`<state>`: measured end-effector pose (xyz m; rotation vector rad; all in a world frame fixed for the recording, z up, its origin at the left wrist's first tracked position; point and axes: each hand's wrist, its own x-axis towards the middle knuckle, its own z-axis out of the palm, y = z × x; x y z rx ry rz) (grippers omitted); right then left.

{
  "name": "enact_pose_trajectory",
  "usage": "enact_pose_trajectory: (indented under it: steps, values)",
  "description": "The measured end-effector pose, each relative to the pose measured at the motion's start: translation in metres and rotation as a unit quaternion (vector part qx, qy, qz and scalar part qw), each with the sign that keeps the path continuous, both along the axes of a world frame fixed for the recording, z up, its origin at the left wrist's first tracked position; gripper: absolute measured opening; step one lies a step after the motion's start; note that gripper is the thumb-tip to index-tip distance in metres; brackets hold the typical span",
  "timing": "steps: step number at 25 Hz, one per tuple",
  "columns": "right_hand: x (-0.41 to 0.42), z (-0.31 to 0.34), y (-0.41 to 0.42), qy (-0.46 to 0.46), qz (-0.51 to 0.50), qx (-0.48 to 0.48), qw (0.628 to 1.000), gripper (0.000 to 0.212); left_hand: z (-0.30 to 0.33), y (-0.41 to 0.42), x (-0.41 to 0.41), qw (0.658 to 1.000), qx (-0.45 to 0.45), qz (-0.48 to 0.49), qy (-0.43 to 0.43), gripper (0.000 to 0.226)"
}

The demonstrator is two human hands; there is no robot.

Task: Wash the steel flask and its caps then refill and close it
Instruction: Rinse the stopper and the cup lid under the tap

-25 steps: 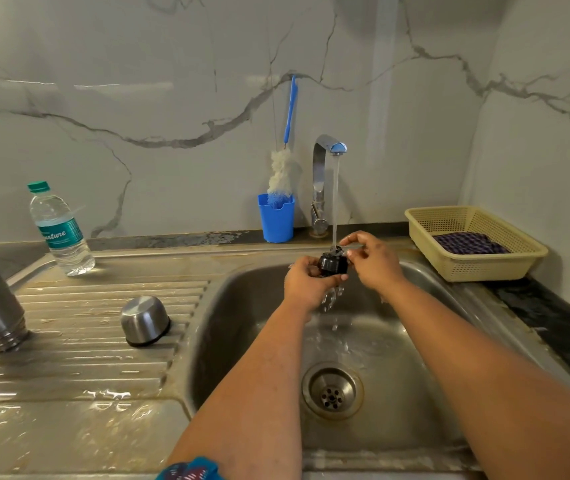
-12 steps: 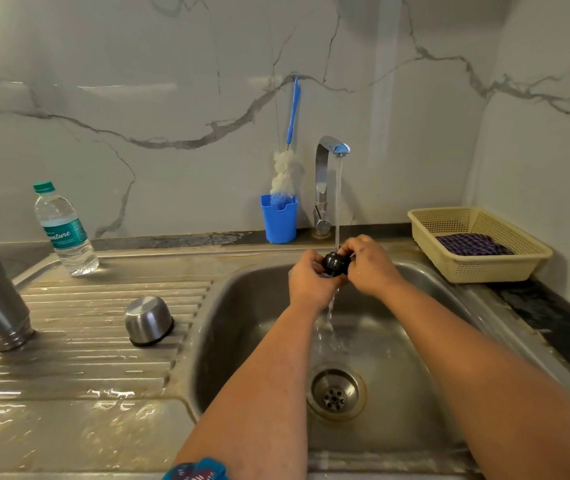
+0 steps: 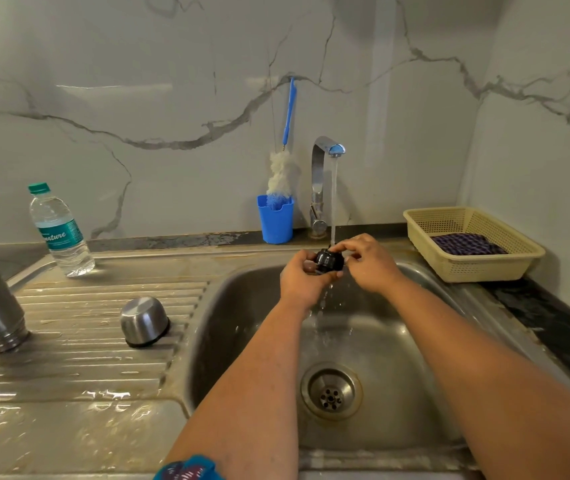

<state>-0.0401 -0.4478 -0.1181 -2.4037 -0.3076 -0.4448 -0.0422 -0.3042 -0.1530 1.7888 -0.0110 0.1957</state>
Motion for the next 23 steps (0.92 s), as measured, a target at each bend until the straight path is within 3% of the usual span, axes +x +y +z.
enact_pose_trajectory:
  steps: [4, 10, 15, 20, 23]
  values:
    - [-0.0017, 0.0009, 0.0021, -0.048, -0.012, -0.014, 0.999, 0.034, -0.0006, 0.0007, 0.0011, 0.999, -0.037, -0.023, 0.014, 0.051]
    - [-0.0011, -0.0013, -0.0052, -0.023, -0.034, -0.101, 0.994, 0.033, -0.0016, -0.0032, -0.0008, 0.999, -0.019, -0.049, 0.004, 0.053]
    - [0.0023, -0.0036, -0.005, -0.029, -0.004, -0.06, 0.998, 0.041, 0.0011, 0.0004, 0.0006, 0.997, -0.069, -0.038, 0.012, 0.044]
    - [0.0042, -0.0036, -0.0002, -0.015, -0.035, 0.026, 0.999, 0.026, -0.0035, -0.002, 0.0069, 0.997, -0.065, 0.011, 0.042, 0.037]
    - [0.004, -0.0061, -0.0021, -0.055, -0.004, -0.038, 0.998, 0.028, -0.0033, 0.0008, 0.0084, 0.996, -0.08, 0.01, 0.047, 0.039]
